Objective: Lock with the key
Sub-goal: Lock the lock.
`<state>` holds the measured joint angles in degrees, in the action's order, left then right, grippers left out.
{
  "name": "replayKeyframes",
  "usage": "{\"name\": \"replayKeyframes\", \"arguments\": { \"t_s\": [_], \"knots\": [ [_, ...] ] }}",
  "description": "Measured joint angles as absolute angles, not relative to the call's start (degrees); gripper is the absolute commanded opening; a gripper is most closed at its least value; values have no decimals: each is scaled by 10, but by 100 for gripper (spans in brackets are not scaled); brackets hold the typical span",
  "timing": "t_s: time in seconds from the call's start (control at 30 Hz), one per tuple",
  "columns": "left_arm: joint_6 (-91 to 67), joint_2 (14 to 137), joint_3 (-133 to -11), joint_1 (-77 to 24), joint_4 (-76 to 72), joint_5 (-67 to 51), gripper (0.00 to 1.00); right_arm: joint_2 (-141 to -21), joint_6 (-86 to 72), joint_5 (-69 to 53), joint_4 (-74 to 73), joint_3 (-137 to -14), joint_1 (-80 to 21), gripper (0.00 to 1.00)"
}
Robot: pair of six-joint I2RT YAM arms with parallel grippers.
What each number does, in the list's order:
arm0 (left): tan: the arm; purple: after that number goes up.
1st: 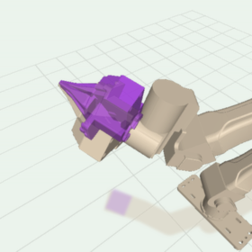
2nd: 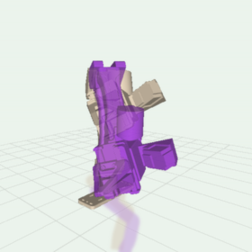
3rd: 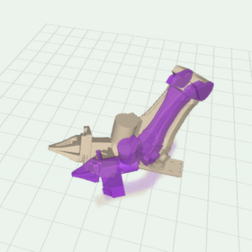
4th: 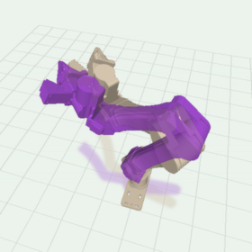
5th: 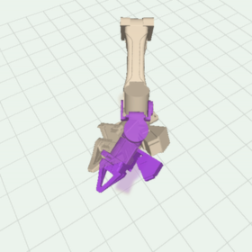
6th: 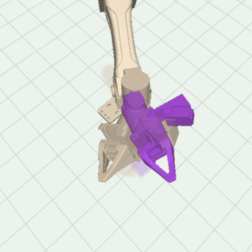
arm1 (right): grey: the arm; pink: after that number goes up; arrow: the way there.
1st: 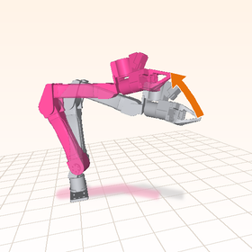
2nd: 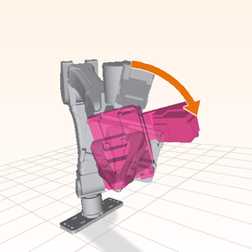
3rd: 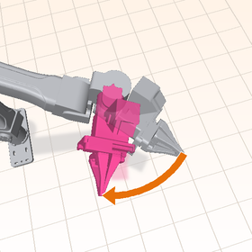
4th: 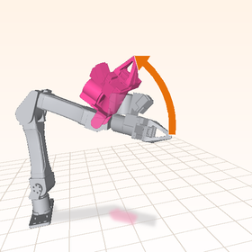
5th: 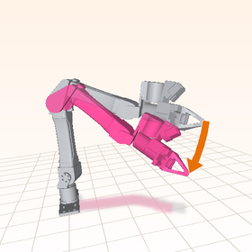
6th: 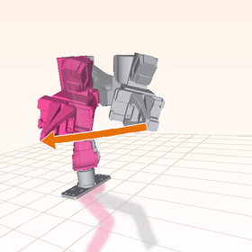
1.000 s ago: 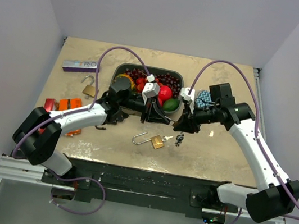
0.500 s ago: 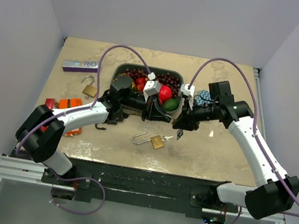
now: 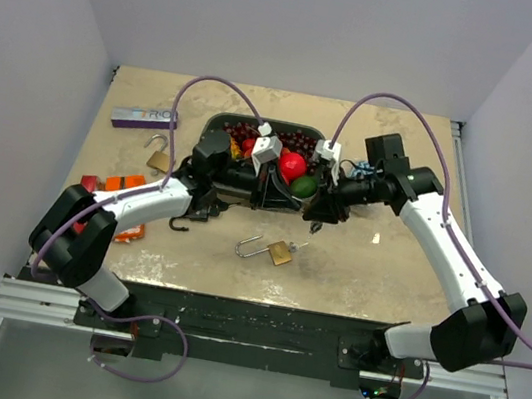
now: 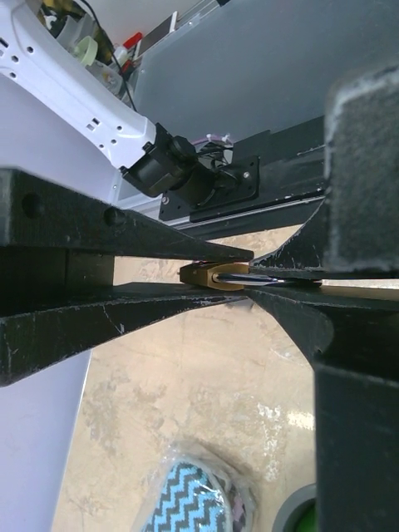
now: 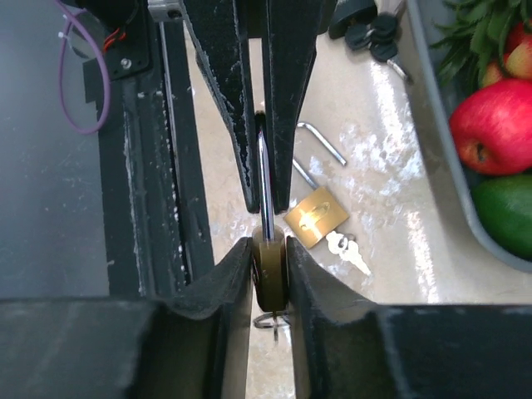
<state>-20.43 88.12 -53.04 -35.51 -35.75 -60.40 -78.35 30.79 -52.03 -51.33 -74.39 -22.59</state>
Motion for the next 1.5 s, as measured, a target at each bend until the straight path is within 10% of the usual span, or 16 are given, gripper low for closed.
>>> {"name": "replayKeyframes", "arguments": {
  "t_s": [0.17, 0.97, 1.37, 1.5],
  "knots": [
    [-219, 880, -530, -336, -358, -604, 0, -794, 325, -534, -496, -763, -229, 62],
    [-184, 842, -562, -315, -272, -601, 0, -763, 397, -536, -534, -775, -155, 56],
    [-178, 837, -562, -327, -268, -594, 0, -763, 411, -543, -546, -776, -176, 1],
    [-173, 837, -562, -326, -265, -598, 0, -763, 423, -550, -561, -778, -176, 0]
  ]
}}
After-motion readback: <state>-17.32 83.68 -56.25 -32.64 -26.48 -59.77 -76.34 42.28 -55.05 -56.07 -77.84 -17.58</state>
